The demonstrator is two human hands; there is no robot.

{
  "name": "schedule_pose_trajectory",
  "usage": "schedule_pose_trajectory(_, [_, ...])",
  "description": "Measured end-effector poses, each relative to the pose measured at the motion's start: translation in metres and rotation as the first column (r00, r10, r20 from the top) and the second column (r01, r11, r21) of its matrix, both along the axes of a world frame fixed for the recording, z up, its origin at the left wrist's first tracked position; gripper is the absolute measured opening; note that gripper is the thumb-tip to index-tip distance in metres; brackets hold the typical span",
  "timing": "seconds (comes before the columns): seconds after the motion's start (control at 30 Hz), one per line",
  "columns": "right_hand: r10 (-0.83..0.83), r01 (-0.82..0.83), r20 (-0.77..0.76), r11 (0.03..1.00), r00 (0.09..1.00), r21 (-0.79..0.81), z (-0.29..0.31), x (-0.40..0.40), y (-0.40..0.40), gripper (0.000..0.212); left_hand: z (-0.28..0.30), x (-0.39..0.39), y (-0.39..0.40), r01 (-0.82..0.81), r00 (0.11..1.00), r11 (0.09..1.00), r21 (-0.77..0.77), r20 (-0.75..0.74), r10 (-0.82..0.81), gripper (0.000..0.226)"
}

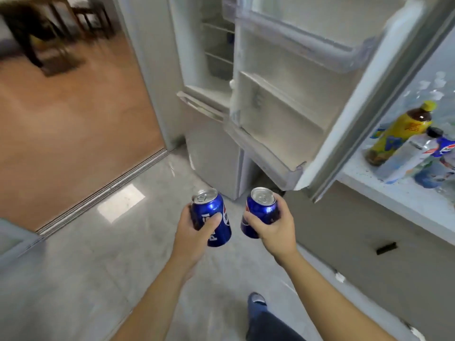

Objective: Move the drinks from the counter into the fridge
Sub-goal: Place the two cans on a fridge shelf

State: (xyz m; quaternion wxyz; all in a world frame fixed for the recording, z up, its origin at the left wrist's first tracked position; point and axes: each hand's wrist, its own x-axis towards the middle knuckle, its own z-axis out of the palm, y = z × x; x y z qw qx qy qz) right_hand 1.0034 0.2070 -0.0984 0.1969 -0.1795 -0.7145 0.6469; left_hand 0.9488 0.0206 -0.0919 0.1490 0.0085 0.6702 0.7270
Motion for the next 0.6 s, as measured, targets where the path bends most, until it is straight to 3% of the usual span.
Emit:
schedule_pose_trajectory(0.27, [0.15, -0.149, 0.012, 0.988, 0.989, -0.029, 0.001, -0.1, -0.106, 0.057, 0.001, -0.065, -0.111, -0.205, 0.978, 0.978, 0.041, 0.041, 0.203, 0.046])
schedule_pose_trajectory(0.6, [0.112, -0.115, -0.033, 0.985, 0.993, -0.131, 0.005, -0.295, -0.158, 0.059, 0.014, -0.26, -0.16, -0.245, 0.968, 0.969, 0.042, 0.067, 0.242, 0.049])
